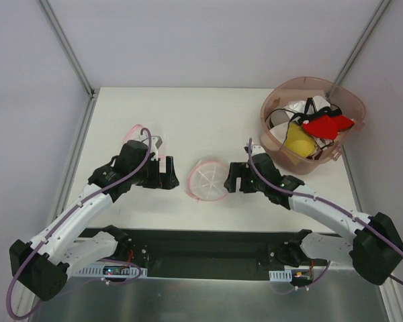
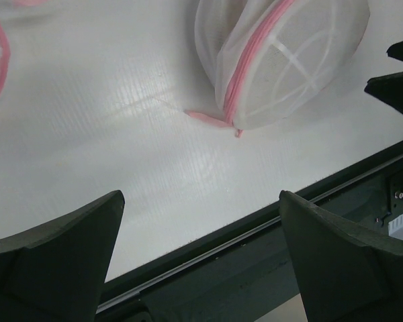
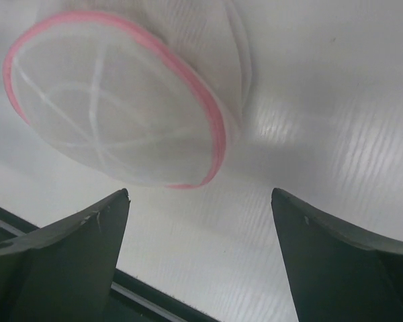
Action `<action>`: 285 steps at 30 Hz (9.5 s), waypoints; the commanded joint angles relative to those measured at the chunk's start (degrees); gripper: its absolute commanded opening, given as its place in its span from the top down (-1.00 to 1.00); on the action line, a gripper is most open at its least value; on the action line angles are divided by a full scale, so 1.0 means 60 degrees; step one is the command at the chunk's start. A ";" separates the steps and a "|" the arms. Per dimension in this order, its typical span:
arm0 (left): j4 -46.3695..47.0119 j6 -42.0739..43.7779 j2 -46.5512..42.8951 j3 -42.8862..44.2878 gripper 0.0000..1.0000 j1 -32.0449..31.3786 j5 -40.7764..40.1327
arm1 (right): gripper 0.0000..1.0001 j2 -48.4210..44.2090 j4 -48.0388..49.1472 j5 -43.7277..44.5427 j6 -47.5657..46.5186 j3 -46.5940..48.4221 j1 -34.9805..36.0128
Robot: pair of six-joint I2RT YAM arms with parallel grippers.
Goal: Unzip the laundry bag and remove the bra
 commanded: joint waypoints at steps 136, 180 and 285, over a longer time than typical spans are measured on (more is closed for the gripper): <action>0.5001 -0.9919 0.0161 -0.2385 1.00 -0.0067 -0.1014 | -0.49 -0.0796 -0.2677 0.2370 0.0690 0.3424 0.1944; 0.3167 -1.0697 0.0484 -0.1271 1.00 -0.0873 -0.1000 | -0.58 0.0829 0.6242 -0.1289 0.6769 -0.0984 0.1348; 0.2713 0.1755 0.2475 0.1072 1.00 -0.3100 -0.0268 | 0.83 -0.1425 -0.1564 -0.1878 0.0692 0.2912 0.0363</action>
